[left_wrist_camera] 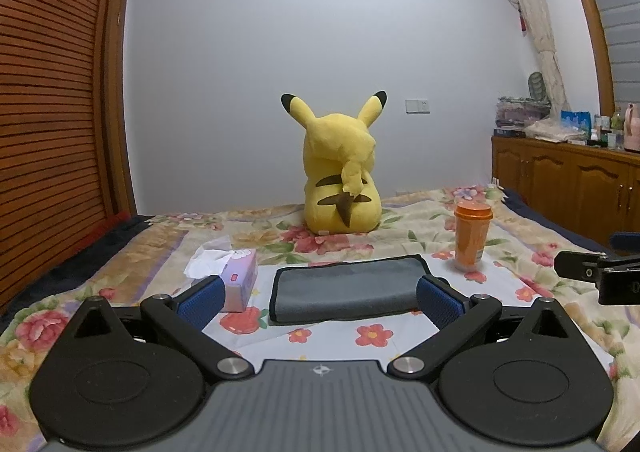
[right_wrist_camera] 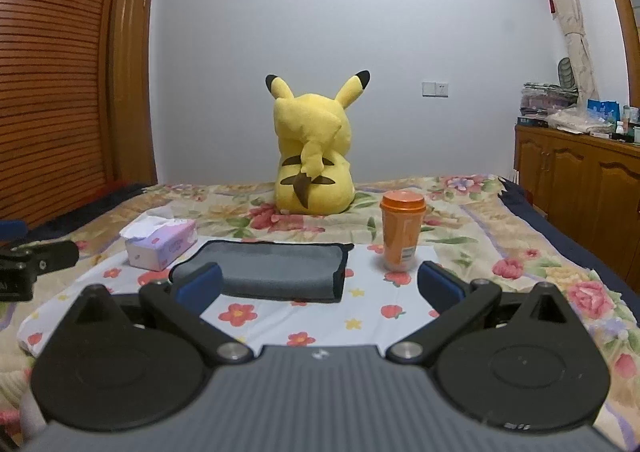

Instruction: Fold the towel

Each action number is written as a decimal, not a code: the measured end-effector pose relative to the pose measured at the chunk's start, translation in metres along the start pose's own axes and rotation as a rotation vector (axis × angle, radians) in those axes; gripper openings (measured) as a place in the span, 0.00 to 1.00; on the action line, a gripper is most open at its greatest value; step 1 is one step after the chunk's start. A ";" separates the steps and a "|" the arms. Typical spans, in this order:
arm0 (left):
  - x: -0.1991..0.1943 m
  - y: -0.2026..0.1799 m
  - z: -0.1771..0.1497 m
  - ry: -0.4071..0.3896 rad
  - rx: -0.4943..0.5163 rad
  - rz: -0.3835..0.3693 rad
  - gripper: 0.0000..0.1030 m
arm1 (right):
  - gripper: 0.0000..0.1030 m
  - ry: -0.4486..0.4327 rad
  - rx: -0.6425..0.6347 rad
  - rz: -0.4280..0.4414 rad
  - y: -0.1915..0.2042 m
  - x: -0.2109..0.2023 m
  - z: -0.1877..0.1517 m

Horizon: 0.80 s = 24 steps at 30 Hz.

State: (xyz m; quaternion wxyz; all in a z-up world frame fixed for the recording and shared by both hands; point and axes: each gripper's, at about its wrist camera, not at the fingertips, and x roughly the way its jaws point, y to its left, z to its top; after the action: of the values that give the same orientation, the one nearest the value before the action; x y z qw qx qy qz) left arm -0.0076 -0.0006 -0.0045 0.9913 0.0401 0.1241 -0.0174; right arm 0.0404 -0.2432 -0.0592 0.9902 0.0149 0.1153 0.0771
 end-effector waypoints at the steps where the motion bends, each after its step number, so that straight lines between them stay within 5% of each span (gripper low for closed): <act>1: 0.000 0.000 0.000 0.000 -0.002 0.001 1.00 | 1.00 -0.001 0.000 -0.001 0.000 0.000 0.000; 24: 0.000 0.000 0.000 0.003 -0.003 0.004 1.00 | 1.00 0.000 0.002 0.000 -0.001 0.000 -0.001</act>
State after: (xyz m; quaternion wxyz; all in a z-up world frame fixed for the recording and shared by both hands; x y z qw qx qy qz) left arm -0.0079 -0.0010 -0.0047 0.9912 0.0388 0.1254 -0.0150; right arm 0.0403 -0.2440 -0.0597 0.9902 0.0159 0.1152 0.0772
